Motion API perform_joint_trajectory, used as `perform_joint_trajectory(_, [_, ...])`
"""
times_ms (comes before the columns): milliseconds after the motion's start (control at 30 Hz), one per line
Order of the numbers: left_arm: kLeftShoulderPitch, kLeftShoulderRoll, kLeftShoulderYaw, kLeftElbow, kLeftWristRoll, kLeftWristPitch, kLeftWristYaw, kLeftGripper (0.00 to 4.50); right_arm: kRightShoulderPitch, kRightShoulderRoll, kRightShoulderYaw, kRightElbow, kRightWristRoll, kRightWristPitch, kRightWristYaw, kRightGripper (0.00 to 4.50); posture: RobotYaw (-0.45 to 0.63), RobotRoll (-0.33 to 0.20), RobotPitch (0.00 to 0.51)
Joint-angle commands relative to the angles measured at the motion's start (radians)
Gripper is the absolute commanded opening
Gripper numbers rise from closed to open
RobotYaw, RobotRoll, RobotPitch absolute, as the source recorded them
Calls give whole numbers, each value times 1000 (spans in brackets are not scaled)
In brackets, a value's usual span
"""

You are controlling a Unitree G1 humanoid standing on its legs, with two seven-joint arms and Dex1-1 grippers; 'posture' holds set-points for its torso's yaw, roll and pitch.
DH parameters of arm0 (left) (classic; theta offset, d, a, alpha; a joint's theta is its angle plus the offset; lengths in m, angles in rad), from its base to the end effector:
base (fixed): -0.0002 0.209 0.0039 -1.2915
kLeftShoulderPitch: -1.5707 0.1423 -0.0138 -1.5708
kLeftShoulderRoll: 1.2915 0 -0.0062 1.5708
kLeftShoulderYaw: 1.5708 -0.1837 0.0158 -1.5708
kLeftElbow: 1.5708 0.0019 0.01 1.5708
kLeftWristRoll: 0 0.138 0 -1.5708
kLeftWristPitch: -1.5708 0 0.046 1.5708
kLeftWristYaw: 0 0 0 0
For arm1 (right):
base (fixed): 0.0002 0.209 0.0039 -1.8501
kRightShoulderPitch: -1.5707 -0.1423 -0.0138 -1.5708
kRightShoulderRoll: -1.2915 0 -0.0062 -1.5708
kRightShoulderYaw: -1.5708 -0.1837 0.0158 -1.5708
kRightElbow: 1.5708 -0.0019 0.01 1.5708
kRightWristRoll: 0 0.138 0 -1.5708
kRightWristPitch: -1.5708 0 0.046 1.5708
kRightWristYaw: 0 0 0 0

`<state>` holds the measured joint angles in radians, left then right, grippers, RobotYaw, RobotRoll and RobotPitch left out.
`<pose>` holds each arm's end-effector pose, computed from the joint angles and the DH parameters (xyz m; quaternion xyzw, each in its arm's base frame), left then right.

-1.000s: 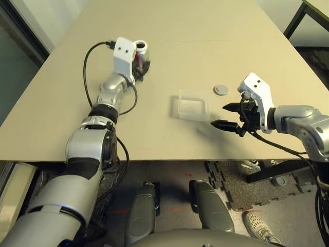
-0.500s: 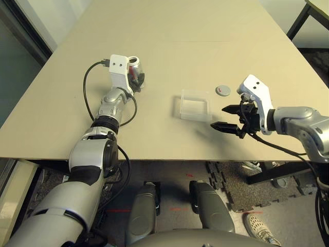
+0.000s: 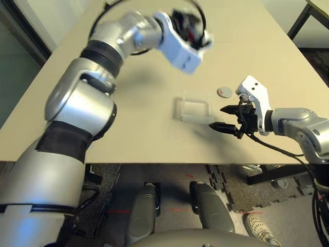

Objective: Pour the medicine from the bottle into the box.

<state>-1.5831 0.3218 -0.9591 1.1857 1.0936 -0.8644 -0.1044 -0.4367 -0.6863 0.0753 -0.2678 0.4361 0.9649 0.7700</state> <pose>0.3575 0.0659 0.2580 0.8398 -0.2798 -0.3896 0.2545 0.2515 -0.2132 0.1717 -0.1036 0.2204 0.4173 0.8755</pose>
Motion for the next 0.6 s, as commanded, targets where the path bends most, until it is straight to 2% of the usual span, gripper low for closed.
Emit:
perform_joint_trajectory(33, [-14, -35, -38, 6, 48, -14, 61, 2409, 16, 17, 1, -8, -1, -6, -23, 4500, -176, 0, 111])
perform_joint_trajectory(200, [-48, -87, -30, 46, 47, 11, 86, 2409, 34, 19, -8, -25, 5, 1, -35, 4500, -176, 0, 118])
perform_joint_trajectory(300, [-53, -93, -28, 59, 42, 11, 86, 2409, 37, 17, -10, -32, 9, 6, -38, 4500, -167, 0, 123])
perform_joint_trajectory(433, [-26, -83, 18, 85, -15, 23, 15, 2409, 35, 16, -7, -35, 14, 13, -37, 4500, -159, 0, 126])
perform_joint_trajectory(533, [1, -69, 62, 95, -65, 32, -34, 2409, 31, 10, -5, -35, 18, 18, -29, 4500, -150, 0, 128])
perform_joint_trajectory(567, [16, -65, 97, 104, -106, 37, -76, 2409, 30, 6, -4, -35, 18, 19, -26, 4500, -150, 0, 128])
perform_joint_trajectory(600, [44, -64, 176, 122, -198, 62, -163, 2409, 27, 2, -4, -33, 19, 20, -22, 4500, -136, 0, 132])
